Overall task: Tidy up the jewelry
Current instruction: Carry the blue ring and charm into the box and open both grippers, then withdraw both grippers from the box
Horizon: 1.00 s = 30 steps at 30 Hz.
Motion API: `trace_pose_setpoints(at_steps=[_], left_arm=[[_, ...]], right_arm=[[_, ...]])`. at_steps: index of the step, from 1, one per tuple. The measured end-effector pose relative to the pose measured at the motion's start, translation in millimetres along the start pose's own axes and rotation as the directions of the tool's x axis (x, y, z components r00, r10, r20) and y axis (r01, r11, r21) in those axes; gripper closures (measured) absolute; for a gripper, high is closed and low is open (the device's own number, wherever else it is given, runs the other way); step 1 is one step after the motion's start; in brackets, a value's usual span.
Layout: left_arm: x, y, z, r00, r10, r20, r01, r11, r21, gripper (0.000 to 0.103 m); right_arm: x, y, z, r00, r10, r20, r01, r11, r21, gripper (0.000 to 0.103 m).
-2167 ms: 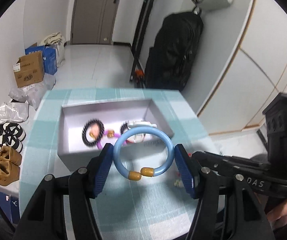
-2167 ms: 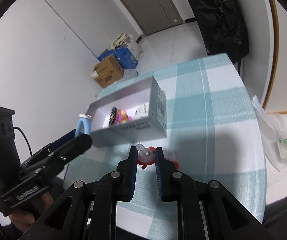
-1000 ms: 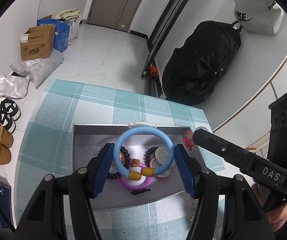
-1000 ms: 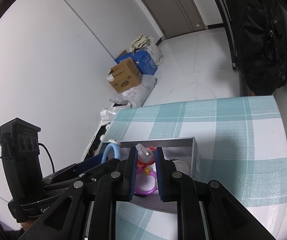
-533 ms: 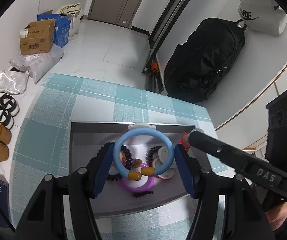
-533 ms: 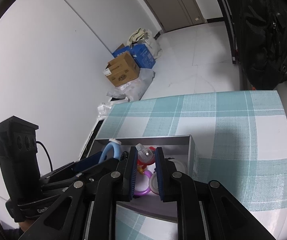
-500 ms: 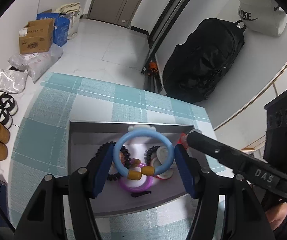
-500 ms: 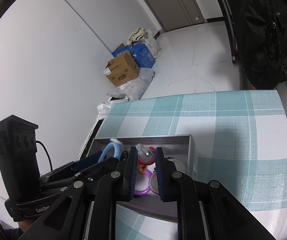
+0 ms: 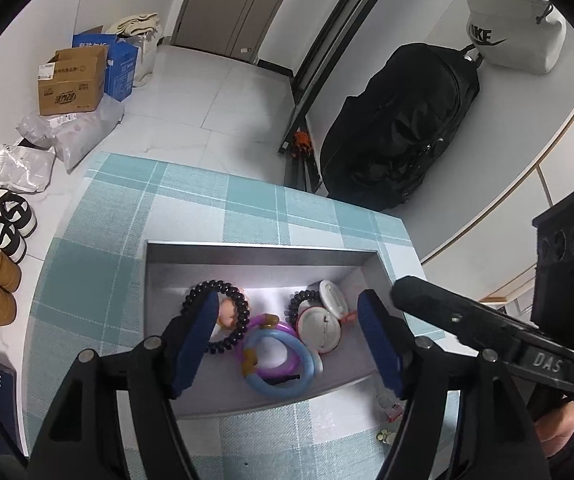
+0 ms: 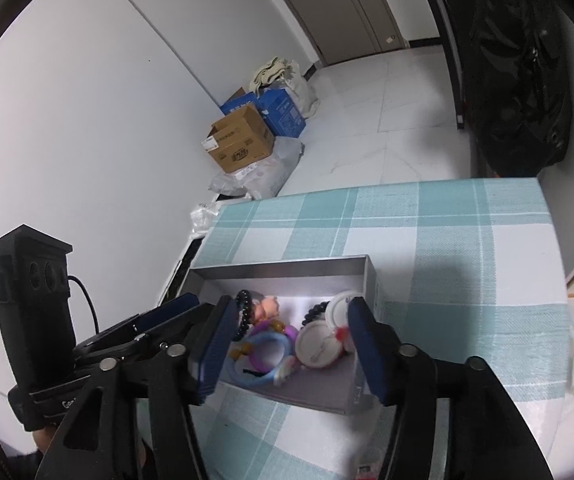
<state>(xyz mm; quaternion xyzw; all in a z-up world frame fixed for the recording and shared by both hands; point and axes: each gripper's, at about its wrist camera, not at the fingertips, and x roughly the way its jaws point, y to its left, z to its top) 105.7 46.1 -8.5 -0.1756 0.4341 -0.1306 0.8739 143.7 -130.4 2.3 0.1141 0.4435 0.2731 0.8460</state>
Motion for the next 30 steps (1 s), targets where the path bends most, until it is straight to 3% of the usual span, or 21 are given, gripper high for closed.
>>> trace_pose_setpoints(at_steps=[14,20,26,30], left_arm=[[-14.4,-9.9,-12.7,0.999,-0.026,0.031,0.024,0.999,0.041,0.036],[-22.7,-25.4,-27.0,0.997,-0.066,0.03,0.063,0.993,0.102,0.036],[-14.9,-46.3,-50.1,0.987,-0.148,-0.06,0.156,0.974,0.167,0.036],[-2.3,-62.0,-67.6,0.983,-0.13,-0.133,0.156,0.964,0.216,0.036]], right_arm=[[-45.1,3.6,-18.0,0.997,-0.032,0.07,0.033,0.999,-0.008,0.037],[-66.1,-2.7,-28.9,0.99,-0.09,0.107,0.094,0.995,-0.024,0.025],[-75.1,-18.5,-46.8,0.983,-0.148,0.113,0.15,0.989,-0.011,0.017],[-74.5,-30.9,-60.2,0.978,-0.19,0.08,0.191,0.982,-0.001,0.014]])
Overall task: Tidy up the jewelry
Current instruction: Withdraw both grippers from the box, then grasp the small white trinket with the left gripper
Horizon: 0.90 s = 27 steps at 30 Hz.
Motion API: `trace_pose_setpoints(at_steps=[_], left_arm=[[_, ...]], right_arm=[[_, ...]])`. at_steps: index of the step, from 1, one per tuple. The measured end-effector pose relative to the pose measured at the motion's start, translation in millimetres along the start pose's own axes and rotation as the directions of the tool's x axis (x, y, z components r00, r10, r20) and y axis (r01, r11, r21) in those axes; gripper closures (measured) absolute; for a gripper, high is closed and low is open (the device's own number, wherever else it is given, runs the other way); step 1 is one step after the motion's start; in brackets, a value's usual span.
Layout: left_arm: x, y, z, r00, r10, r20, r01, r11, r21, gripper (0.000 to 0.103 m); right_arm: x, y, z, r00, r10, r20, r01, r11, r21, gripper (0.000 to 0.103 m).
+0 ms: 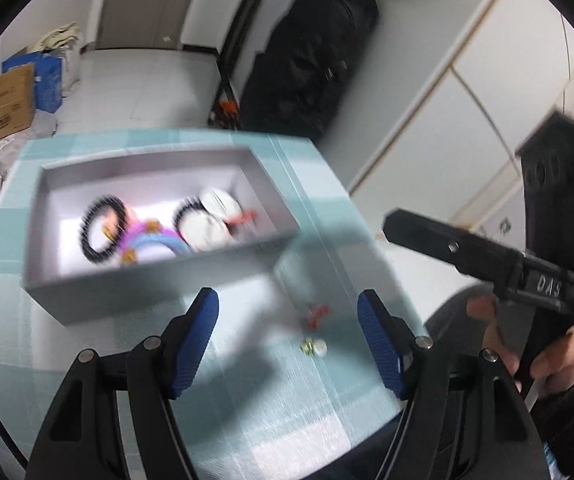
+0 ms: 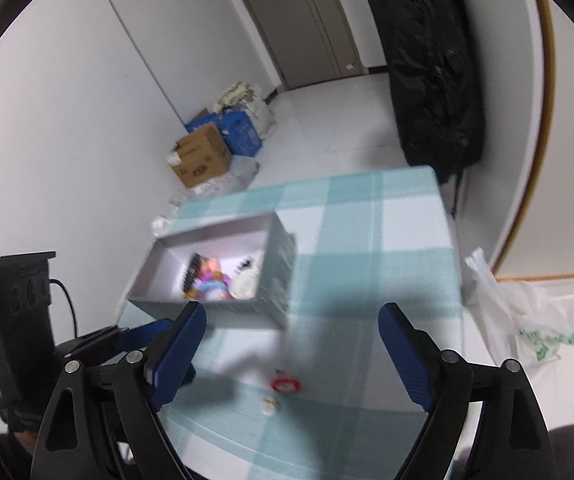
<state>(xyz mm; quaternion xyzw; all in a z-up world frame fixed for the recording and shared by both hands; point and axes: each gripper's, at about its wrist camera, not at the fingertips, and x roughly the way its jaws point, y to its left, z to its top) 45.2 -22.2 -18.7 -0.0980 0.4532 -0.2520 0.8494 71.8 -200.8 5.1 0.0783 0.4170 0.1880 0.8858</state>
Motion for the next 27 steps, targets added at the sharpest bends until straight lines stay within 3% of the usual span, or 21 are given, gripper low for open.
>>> trace_pose_setpoints(at_steps=[6,10,14,17,19,22,23,27], left_arm=[[21.8,-10.6,-10.9,0.997,0.023,-0.08,-0.02,0.999,0.032,0.036],[31.7,-12.1,-16.5,0.993,0.02,-0.117,-0.016,0.999,0.037,0.036],[41.0,-19.4,-23.2,0.986,0.067,-0.152,-0.053,0.994,0.098,0.038],[46.6,-27.1,-24.8,0.979,0.138,-0.149,-0.114,0.981,0.159,0.049],[49.3,-31.0,-24.6,0.975,0.17,-0.139,-0.143,0.972,0.187,0.051],[52.8,-34.1,-23.3,0.972,0.197,-0.125,-0.167,0.962,0.215,0.066],[54.0,-34.3,-22.8,0.972,0.2,-0.123,-0.17,0.961,0.22,0.073],[55.7,-32.0,-21.2,0.977,0.179,-0.116,-0.151,0.965,0.216,0.081]], right_arm=[[-0.7,-19.2,-20.3,0.998,-0.044,-0.035,0.046,0.997,0.055,0.014],[-11.3,-36.9,-23.2,0.998,-0.065,-0.004,0.065,0.988,0.137,0.014],[-21.3,-50.8,-24.4,0.998,-0.057,0.025,0.051,0.978,0.2,0.014],[-21.8,-54.4,-25.8,0.998,-0.057,0.024,0.05,0.976,0.214,0.014],[-21.7,-54.1,-26.7,0.998,-0.055,0.019,0.049,0.976,0.211,0.014],[-22.7,-52.6,-26.1,0.998,-0.065,0.021,0.059,0.978,0.201,0.014],[-23.0,-52.8,-25.7,0.997,-0.078,0.024,0.072,0.977,0.202,0.014],[-23.8,-58.3,-25.6,0.997,-0.072,0.031,0.063,0.971,0.229,0.014]])
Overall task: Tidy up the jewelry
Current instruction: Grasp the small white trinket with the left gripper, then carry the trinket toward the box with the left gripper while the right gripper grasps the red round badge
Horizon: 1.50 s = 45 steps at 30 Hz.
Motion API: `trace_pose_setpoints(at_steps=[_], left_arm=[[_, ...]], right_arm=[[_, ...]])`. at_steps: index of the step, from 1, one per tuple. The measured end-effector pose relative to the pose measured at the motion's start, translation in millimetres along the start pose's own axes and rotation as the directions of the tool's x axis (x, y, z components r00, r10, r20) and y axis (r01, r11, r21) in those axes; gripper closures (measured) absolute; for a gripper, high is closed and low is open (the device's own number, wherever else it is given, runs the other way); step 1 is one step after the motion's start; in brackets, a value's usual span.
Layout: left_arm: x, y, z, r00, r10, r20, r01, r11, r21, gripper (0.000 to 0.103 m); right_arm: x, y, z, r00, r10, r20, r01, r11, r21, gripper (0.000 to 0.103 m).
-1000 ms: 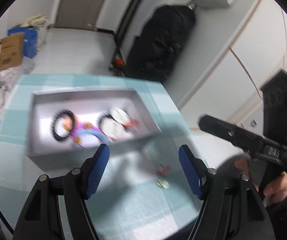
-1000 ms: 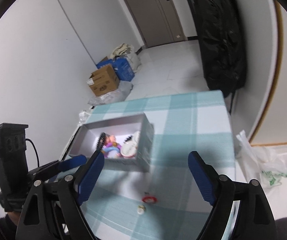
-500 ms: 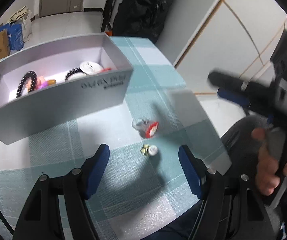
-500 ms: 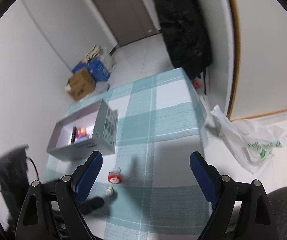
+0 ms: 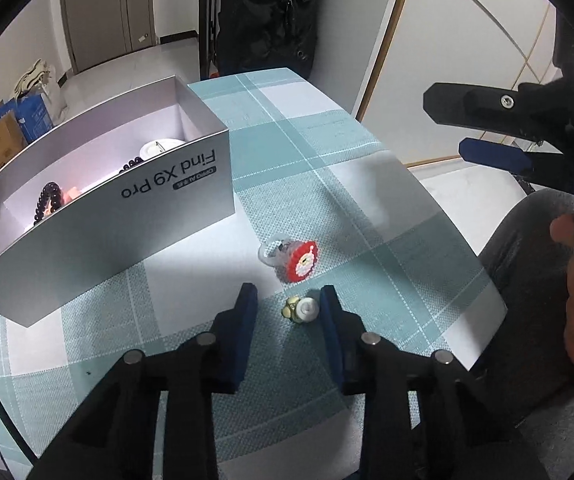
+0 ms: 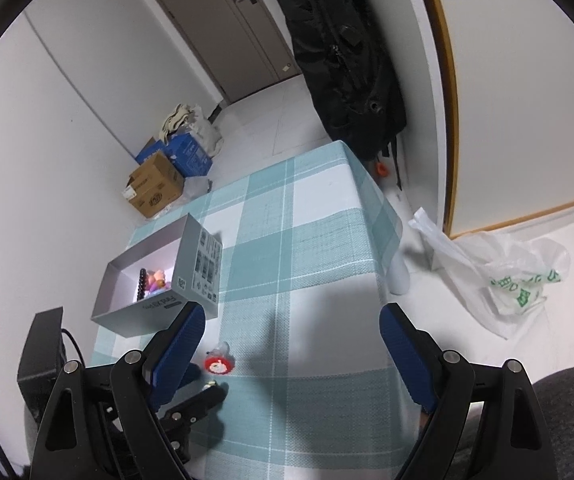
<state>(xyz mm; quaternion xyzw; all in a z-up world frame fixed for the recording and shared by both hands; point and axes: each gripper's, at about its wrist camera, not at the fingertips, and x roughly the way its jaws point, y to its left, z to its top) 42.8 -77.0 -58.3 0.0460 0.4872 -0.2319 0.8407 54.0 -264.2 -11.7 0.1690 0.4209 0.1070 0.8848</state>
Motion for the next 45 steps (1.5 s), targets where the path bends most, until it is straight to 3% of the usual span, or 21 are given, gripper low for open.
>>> trace_pose_setpoints(at_steps=[1,2,15,21,26,30,31,37,45], left_arm=[[1.0,0.9,1.2,1.0,-0.01,0.001,0.01,1.0,-0.008,0.083],[1.3,3.1,1.8,1.0,-0.022,0.003,0.023,0.999,-0.024,0.092],[-5.9,9.5,1.0,0.998,-0.069,-0.008,0.068,0.993,-0.098,0.095],[-28.2,24.0,2.6,0.993,-0.094,0.069,0.104,0.98,-0.169,0.095],[-51.5,39.9,3.8,0.984,-0.093,0.15,0.127,0.964,-0.233,0.095],[-63.5,51.9,3.3,0.976,-0.087,0.198,0.14,0.951,-0.276,0.095],[-66.9,55.0,3.1,0.974,-0.081,0.211,0.14,0.948,-0.286,0.095],[-75.7,67.8,5.4,0.965,-0.053,0.256,0.136,0.937,-0.32,0.095],[-81.9,81.8,1.9,0.956,-0.069,0.287,0.174,0.917,-0.359,0.095]], right_arm=[[0.3,-1.1,0.0,1.0,0.002,-0.003,-0.002,1.0,0.006,0.014],[1.2,-1.4,0.1,1.0,0.006,-0.007,-0.006,1.0,0.009,0.014],[15.3,6.9,-3.9,0.995,0.059,-0.085,-0.061,0.998,-0.011,0.014],[25.9,13.4,-7.0,0.989,0.071,-0.129,-0.075,0.997,-0.031,0.015],[38.6,31.6,-15.8,0.98,0.07,-0.185,-0.091,0.99,-0.108,0.029],[49.7,45.3,-23.6,0.972,0.056,-0.229,-0.097,0.981,-0.169,0.055],[52.8,49.2,-25.8,0.969,0.051,-0.24,-0.098,0.977,-0.189,0.057],[61.7,66.7,-34.7,0.966,0.035,-0.256,-0.106,0.957,-0.271,0.065],[76.3,76.8,-43.0,0.962,-0.017,-0.272,-0.077,0.941,-0.331,0.07]])
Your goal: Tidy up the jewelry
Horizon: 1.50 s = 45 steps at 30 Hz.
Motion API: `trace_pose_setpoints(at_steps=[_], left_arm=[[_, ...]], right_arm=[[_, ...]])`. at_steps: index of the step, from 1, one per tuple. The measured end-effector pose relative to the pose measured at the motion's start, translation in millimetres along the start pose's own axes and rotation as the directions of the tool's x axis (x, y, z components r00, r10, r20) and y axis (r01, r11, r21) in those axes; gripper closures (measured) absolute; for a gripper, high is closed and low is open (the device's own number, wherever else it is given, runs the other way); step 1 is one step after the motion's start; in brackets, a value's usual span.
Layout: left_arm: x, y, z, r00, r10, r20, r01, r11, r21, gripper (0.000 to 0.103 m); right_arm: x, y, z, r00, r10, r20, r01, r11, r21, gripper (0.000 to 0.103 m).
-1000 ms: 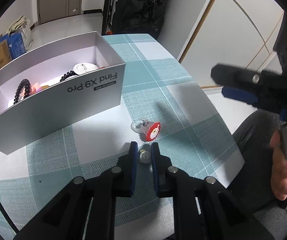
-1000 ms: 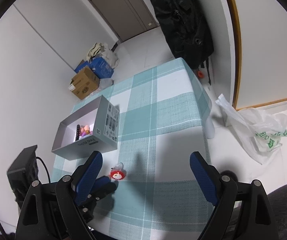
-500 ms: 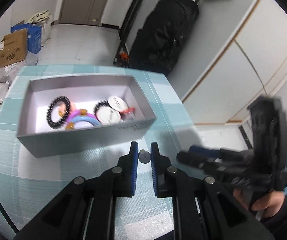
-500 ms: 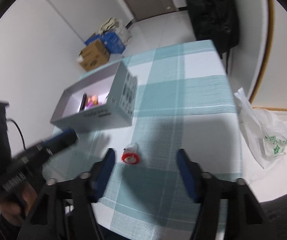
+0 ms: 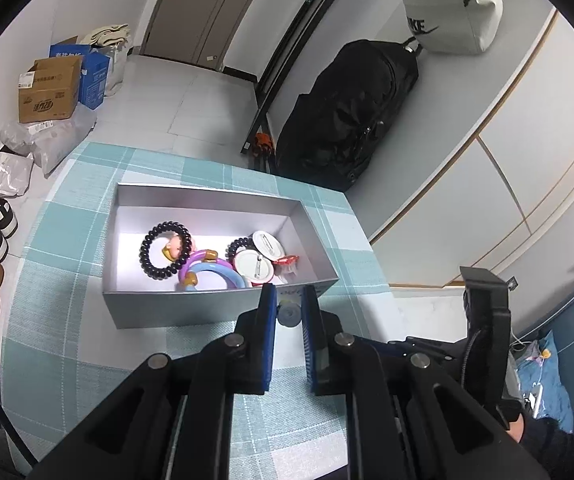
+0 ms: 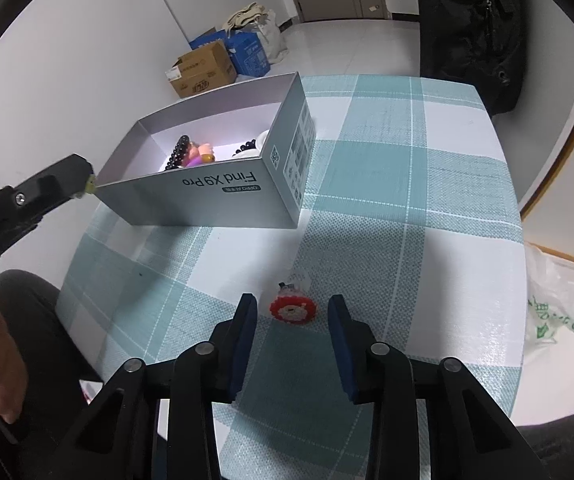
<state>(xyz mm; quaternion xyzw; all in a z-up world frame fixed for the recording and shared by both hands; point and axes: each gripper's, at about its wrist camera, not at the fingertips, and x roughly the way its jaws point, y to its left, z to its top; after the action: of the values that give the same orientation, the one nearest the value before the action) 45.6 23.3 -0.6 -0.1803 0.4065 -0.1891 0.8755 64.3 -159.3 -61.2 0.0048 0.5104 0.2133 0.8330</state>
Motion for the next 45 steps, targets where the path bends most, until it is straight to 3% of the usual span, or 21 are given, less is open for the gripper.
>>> trace_pose_setpoints(at_steps=[4,7,14,23,34,45], left_arm=[[-1.9,5.2,1.7,1.0,-0.001,0.001,0.001,1.0,-0.013,0.095],[-3.0,8.0,2.6,1.0,-0.004,0.002,0.004,1.0,-0.023,0.095],[-4.5,9.7,3.5,1.0,-0.005,0.003,0.005,1.0,-0.026,0.095],[-5.1,12.7,4.9,1.0,-0.005,-0.005,0.005,0.999,-0.039,0.095],[0.7,18.6,18.3,1.0,0.024,0.0,-0.024,0.999,-0.026,0.095],[8.6,32.9,31.7,0.999,0.035,0.001,-0.035,0.998,-0.051,0.095]], right_arm=[[1.1,6.1,-0.3,1.0,-0.015,0.012,0.016,0.999,-0.033,0.081],[3.0,7.9,0.5,0.999,-0.028,0.018,0.029,0.998,-0.05,0.083],[-0.8,4.9,-0.3,0.999,-0.03,0.035,0.032,0.999,-0.04,0.084],[-16.6,5.8,3.1,0.995,0.042,0.095,-0.04,0.999,-0.022,0.084],[-50.7,5.8,24.7,0.96,0.148,0.237,-0.151,0.989,-0.004,0.084],[-45.0,23.2,69.2,0.927,0.245,0.284,-0.243,0.969,-0.044,0.084]])
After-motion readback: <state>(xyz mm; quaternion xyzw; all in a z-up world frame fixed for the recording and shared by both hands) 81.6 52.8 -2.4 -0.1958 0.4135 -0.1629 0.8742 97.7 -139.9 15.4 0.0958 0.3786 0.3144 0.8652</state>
